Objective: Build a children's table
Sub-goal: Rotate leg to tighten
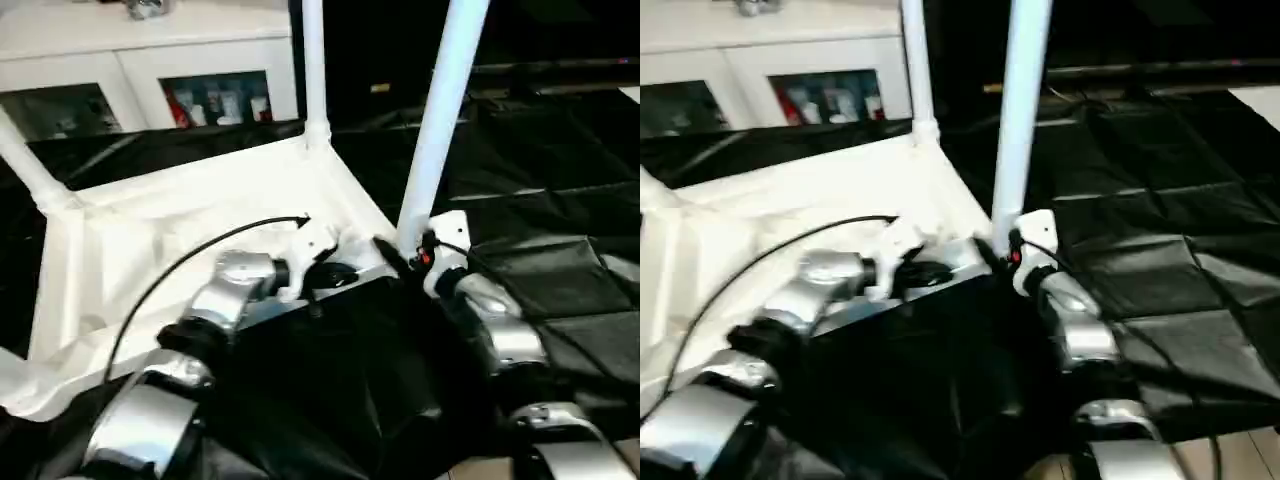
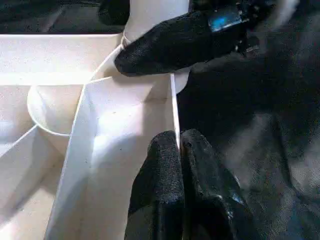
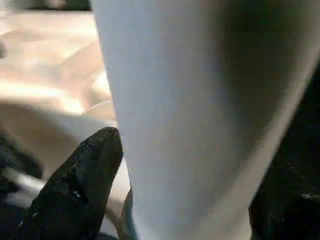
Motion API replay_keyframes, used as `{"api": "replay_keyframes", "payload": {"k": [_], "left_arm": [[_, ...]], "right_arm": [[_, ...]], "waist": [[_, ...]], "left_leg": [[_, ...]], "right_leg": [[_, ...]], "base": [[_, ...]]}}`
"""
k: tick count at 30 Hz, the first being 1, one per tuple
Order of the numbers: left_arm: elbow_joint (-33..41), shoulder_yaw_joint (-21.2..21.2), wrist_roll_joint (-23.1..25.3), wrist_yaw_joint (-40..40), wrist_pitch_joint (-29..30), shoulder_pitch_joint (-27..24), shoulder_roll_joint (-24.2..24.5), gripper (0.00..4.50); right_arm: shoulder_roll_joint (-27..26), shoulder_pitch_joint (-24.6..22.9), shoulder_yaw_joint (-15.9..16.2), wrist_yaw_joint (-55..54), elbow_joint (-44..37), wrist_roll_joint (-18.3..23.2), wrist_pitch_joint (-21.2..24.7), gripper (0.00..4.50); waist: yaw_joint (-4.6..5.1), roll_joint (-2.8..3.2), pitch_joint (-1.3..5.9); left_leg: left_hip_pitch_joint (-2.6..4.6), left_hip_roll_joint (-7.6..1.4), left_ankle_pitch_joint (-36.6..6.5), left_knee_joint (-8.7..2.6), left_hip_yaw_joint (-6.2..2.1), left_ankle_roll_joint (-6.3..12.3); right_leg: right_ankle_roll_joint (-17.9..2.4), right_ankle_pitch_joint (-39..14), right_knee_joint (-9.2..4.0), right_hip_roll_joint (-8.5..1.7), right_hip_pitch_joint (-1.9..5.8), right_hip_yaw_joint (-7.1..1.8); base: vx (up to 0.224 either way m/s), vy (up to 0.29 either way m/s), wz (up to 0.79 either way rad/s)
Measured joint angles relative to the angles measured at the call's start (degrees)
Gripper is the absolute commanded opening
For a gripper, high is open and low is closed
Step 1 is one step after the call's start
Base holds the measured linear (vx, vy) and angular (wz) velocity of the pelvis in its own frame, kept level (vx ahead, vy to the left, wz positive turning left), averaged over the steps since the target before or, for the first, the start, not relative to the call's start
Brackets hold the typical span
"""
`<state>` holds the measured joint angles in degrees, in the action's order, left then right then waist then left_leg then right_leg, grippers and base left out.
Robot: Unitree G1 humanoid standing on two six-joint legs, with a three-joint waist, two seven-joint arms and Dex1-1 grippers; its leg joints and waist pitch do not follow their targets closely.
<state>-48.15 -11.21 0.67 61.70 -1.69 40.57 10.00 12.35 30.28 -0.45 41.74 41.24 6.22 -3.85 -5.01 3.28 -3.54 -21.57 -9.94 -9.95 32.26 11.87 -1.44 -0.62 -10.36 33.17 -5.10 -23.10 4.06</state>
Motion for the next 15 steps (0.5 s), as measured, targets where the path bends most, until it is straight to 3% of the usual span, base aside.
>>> {"api": "replay_keyframes", "payload": {"k": [4,10,12,15], "left_arm": [[2.2,-0.5,-1.0,4.9,0.0,-1.2,2.9,0.0],[4.3,-0.5,-1.1,8.7,0.4,-2.3,5.3,0.0],[4.7,-0.5,-1.2,9.4,0.6,-2.5,5.5,0.0],[5.6,-0.6,-1.7,10.0,1.0,-2.9,5.7,0.0]], "right_arm": [[2.6,0.5,1.4,9.6,-0.2,1.1,1.3,3.58],[4.2,1.4,2.6,17.7,0.7,2.5,2.6,3.58],[4.5,1.8,2.7,19.6,0.9,2.9,3.4,3.24],[4.6,2.4,2.6,20.9,1.7,3.1,3.7,3.19]], "waist": [[-0.11,-0.35,0.0],[-0.03,-1.02,-0.32],[-0.04,-1.17,-0.41],[-0.03,-1.19,-0.41]], "left_leg": [[-0.47,-0.02,0.0,0.15,0.0,0.02],[-0.47,-0.02,0.0,0.42,0.0,0.01],[-0.45,-0.02,0.0,0.42,0.01,-0.01],[-0.45,-0.02,0.0,0.43,0.01,-0.01]], "right_leg": [[0.0,0.0,0.06,-0.01,-0.33,0.04],[-0.1,0.0,0.31,-0.05,-0.36,-0.04],[-0.1,0.0,0.33,-0.05,-0.35,-0.05],[-0.1,0.0,0.36,-0.05,-0.35,-0.05]], "base": [[0.0,0.0,0.0],[0.0,0.0,0.0],[0.0,0.0,0.0],[0.0,0.0,0.0]]}}
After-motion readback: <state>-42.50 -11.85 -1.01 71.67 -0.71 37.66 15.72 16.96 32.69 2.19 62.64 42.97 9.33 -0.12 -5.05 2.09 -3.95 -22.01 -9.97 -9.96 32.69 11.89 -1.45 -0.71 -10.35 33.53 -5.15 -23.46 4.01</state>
